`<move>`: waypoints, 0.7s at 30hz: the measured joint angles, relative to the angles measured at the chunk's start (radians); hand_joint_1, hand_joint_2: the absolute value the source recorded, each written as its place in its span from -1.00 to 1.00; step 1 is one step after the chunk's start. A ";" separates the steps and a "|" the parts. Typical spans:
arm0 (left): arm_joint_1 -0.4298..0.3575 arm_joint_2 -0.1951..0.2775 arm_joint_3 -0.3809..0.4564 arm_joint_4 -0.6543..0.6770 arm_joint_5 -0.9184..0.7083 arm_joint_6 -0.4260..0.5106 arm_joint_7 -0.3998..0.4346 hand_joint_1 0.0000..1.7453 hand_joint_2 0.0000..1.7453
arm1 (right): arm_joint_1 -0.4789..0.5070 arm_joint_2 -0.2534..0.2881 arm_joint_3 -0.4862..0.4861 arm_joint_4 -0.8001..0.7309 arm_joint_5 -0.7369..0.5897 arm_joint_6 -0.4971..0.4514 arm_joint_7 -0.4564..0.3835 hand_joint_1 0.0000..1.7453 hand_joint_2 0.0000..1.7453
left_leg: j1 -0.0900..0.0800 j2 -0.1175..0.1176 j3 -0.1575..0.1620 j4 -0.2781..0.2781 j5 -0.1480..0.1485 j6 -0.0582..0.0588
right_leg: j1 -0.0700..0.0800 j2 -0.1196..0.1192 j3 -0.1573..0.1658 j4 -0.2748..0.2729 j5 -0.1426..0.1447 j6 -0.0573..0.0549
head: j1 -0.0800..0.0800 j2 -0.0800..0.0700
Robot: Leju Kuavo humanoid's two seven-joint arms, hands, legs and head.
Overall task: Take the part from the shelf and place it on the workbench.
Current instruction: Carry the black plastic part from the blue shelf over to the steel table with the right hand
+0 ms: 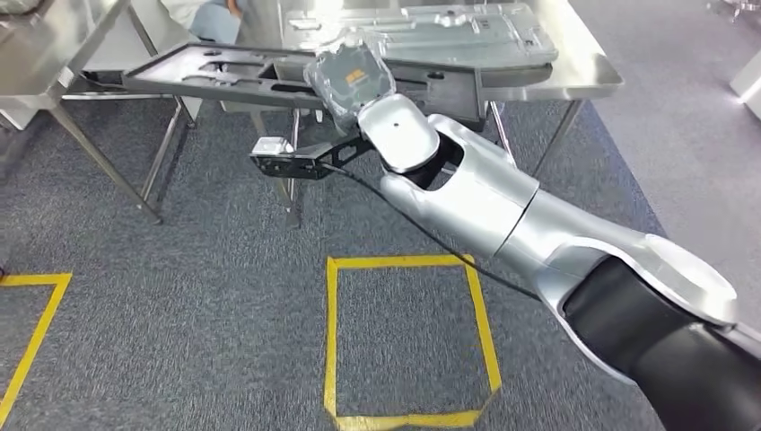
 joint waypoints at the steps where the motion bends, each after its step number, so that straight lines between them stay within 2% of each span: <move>1: 0.000 0.000 0.000 0.000 0.000 -0.001 0.000 -1.00 1.00 | 0.000 0.000 0.000 0.002 0.000 0.000 0.000 1.00 1.00 | 0.003 -0.008 0.003 -0.002 0.001 0.003 | -0.003 0.019 -0.026 0.053 -0.025 0.004 | 0.002 0.000; 3: -0.001 0.000 0.000 0.000 -0.001 -0.001 -0.001 -1.00 1.00 | 0.004 0.000 0.000 0.007 0.000 0.000 0.000 1.00 1.00 | 0.004 -0.028 0.004 -0.002 -0.001 0.007 | -0.008 0.041 -0.097 0.184 -0.075 0.010 | 0.004 0.000; 4: -0.001 0.000 0.000 0.000 -0.001 -0.002 -0.001 -1.00 1.00 | 0.008 0.000 0.000 0.009 0.000 0.000 -0.001 1.00 1.00 | 0.004 -0.040 0.004 -0.001 -0.003 0.007 | -0.011 0.043 -0.122 0.224 -0.080 0.012 | 0.004 0.000; 5: -0.001 0.000 0.000 0.000 -0.001 -0.002 -0.001 -1.00 1.00 | 0.012 0.000 0.000 0.011 0.000 0.000 -0.002 1.00 1.00 | 0.005 -0.049 0.005 0.001 -0.005 0.006 | -0.013 0.044 -0.132 0.228 -0.066 0.013 | 0.004 0.000; 6: 0.000 0.000 0.000 0.000 -0.001 -0.002 -0.001 -1.00 1.00 | 0.013 0.000 0.001 0.014 0.000 0.000 -0.005 1.00 1.00 | 0.006 -0.059 0.006 0.005 -0.008 0.004 | -0.016 0.044 -0.122 0.193 -0.033 0.014 | 0.004 0.000; 7: 0.001 0.000 0.000 0.000 -0.001 -0.003 0.000 -1.00 1.00 | 0.013 0.000 0.001 0.016 0.000 0.000 -0.007 1.00 1.00 | 0.007 -0.067 0.008 0.010 -0.013 0.001 | -0.017 0.046 -0.098 0.129 0.009 0.013 | 0.005 0.000; 9: 0.004 0.000 0.000 0.000 -0.003 -0.004 0.000 -1.00 1.00 | 0.011 0.000 0.001 0.020 0.000 -0.001 -0.010 1.00 1.00 | 0.007 -0.078 0.006 0.021 -0.024 -0.008 | -0.018 0.055 -0.048 0.013 0.057 0.007 | 0.005 0.000; 10: 0.005 0.000 0.000 0.000 -0.004 -0.004 -0.001 -1.00 1.00 | 0.010 0.000 0.001 0.021 0.000 -0.001 -0.012 1.00 1.00 | 0.007 -0.081 0.004 0.024 -0.027 -0.013 | -0.017 0.059 -0.035 -0.017 0.062 0.004 | 0.005 0.000; 12: 0.005 0.001 -0.001 0.000 -0.005 -0.004 -0.001 -1.00 1.00 | 0.010 0.000 0.001 0.022 0.000 -0.002 -0.016 1.00 1.00 | 0.009 -0.085 0.003 0.023 -0.029 -0.023 | -0.014 0.062 -0.028 -0.029 0.056 -0.005 | 0.004 0.000; 14: 0.007 0.003 -0.003 0.000 -0.006 -0.004 0.000 -1.00 1.00 | 0.009 0.000 0.001 0.024 0.001 -0.002 -0.017 1.00 1.00 | 0.010 -0.073 0.001 0.030 -0.039 -0.033 | -0.016 0.059 -0.020 -0.035 0.056 -0.016 | 0.003 0.000; 16: 0.006 0.005 -0.005 0.000 -0.007 -0.004 0.000 -1.00 1.00 | 0.004 0.000 0.001 0.027 0.009 -0.002 -0.012 1.00 1.00 | 0.011 -0.044 -0.029 0.097 -0.075 -0.042 | -0.019 0.056 -0.011 -0.042 0.055 -0.027 | -0.002 0.000; 18: 0.003 0.006 -0.007 0.000 -0.007 -0.003 0.000 -1.00 1.00 | 0.002 0.000 0.001 0.031 0.022 -0.003 -0.002 1.00 1.00 | 0.012 -0.028 -0.091 0.221 -0.121 -0.048 | -0.018 0.054 -0.005 -0.043 0.050 -0.034 | -0.006 0.000; 19: 0.003 0.006 -0.009 0.000 -0.008 -0.002 0.000 -1.00 1.00 | 0.002 0.000 0.001 0.032 0.028 -0.004 0.003 1.00 1.00 | 0.012 -0.026 -0.119 0.268 -0.130 -0.050 | -0.018 0.054 -0.002 -0.042 0.047 -0.035 | -0.006 0.000; 20: 0.003 0.006 -0.010 0.000 -0.008 -0.002 0.000 -1.00 1.00 | 0.003 -0.001 0.001 0.034 0.034 -0.006 0.009 1.00 1.00 | 0.012 -0.024 -0.132 0.282 -0.122 -0.051 | -0.018 0.053 0.001 -0.042 0.045 -0.035 | -0.006 0.000; 21: 0.003 0.006 -0.012 0.000 -0.009 -0.001 0.000 -1.00 1.00 | 0.004 -0.001 0.001 0.035 0.039 -0.009 0.016 1.00 1.00 | 0.012 -0.023 -0.125 0.257 -0.095 -0.050 | -0.018 0.053 0.005 -0.042 0.042 -0.034 | -0.006 0.000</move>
